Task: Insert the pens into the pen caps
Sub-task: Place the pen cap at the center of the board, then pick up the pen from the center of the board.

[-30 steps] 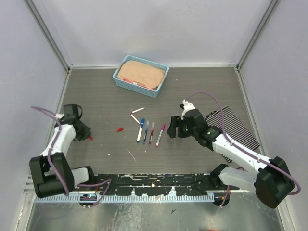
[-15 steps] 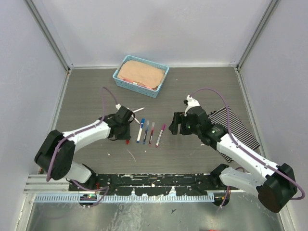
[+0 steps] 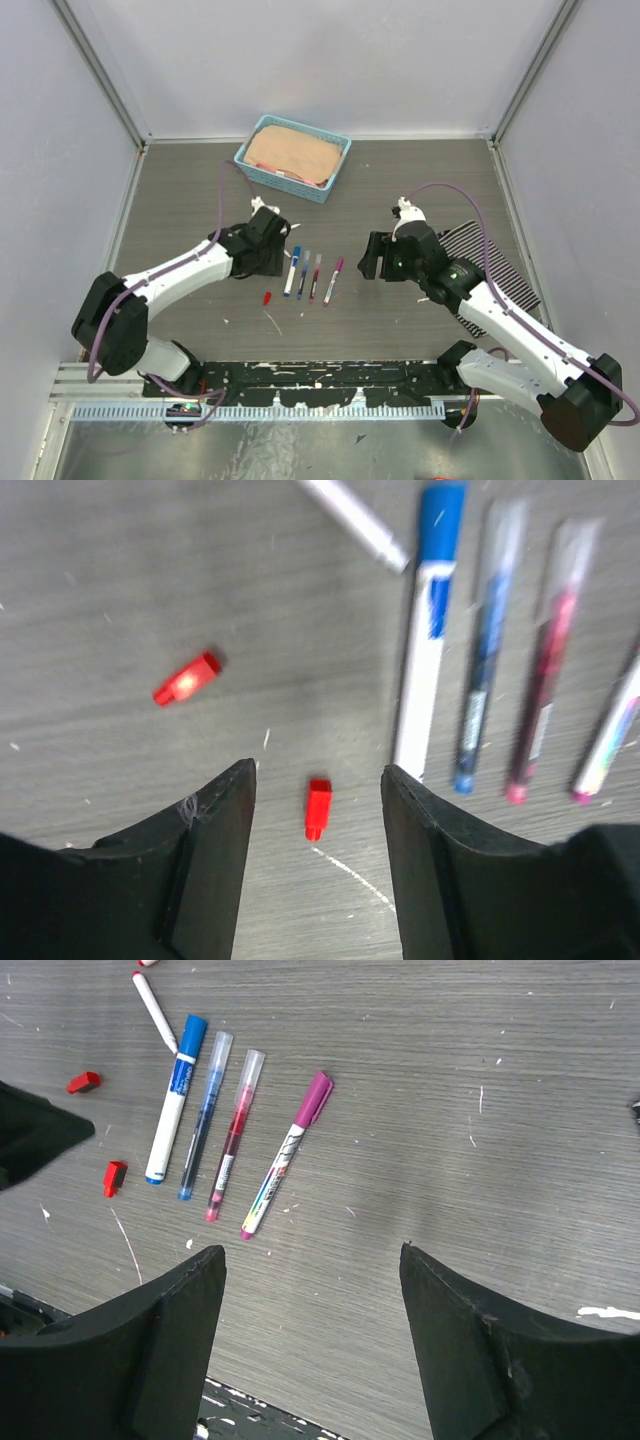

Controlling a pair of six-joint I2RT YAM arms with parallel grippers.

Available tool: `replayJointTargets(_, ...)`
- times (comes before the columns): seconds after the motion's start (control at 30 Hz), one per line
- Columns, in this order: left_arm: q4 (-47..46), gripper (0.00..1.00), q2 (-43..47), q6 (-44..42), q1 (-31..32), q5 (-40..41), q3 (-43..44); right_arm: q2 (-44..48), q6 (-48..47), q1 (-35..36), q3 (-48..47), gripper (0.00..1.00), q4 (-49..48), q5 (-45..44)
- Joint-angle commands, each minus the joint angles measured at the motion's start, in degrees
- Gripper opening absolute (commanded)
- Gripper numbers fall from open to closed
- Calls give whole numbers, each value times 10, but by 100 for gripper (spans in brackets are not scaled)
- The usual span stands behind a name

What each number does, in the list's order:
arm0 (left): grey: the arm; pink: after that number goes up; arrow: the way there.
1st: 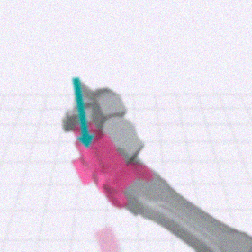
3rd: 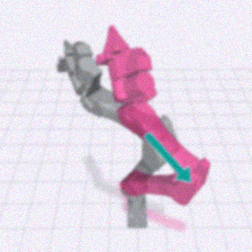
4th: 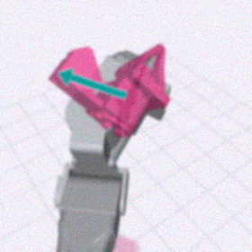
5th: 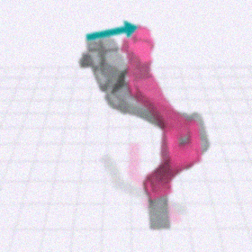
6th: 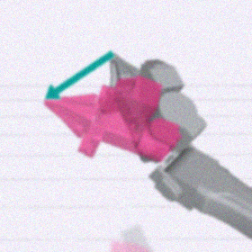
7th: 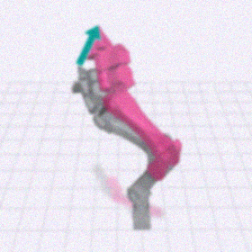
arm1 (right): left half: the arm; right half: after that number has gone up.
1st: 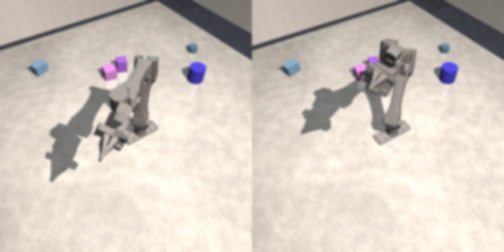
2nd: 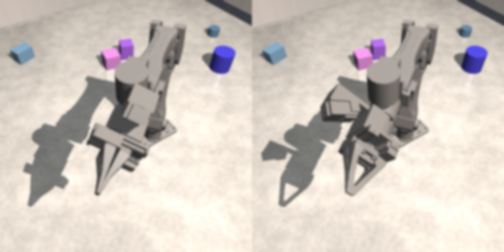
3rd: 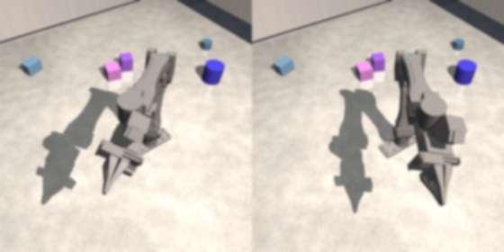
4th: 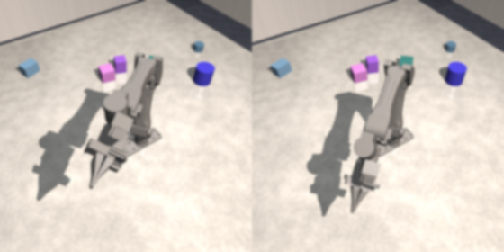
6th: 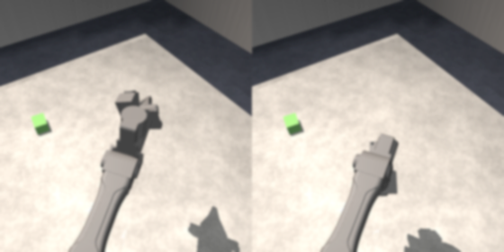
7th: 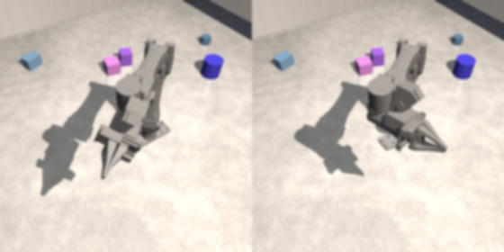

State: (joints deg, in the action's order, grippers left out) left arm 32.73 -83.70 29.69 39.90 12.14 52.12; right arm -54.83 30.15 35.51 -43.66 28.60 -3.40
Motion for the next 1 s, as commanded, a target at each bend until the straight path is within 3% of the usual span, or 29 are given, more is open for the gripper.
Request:
replayJointTargets(0.0,11,61,13,-54,-2,64,85,23,9,-2,-36,75,19,-24)
replayJointTargets(0.27,58,59,-162,-127,-34,49,269,31,12,-1,-46,75,47,-22)
replayJointTargets(0.4,18,60,-200,-178,-54,29,293,36,16,-1,-49,75,60,-23)
replayJointTargets(0.57,-18,63,-238,-334,-70,-61,310,43,21,-1,-53,75,73,-8)
replayJointTargets(0.77,-30,61,-266,-406,-130,-235,329,49,14,-1,-61,75,100,3)
replayJointTargets(0.97,53,55,-333,-489,-147,-265,399,54,17,-1,-58,75,107,4)
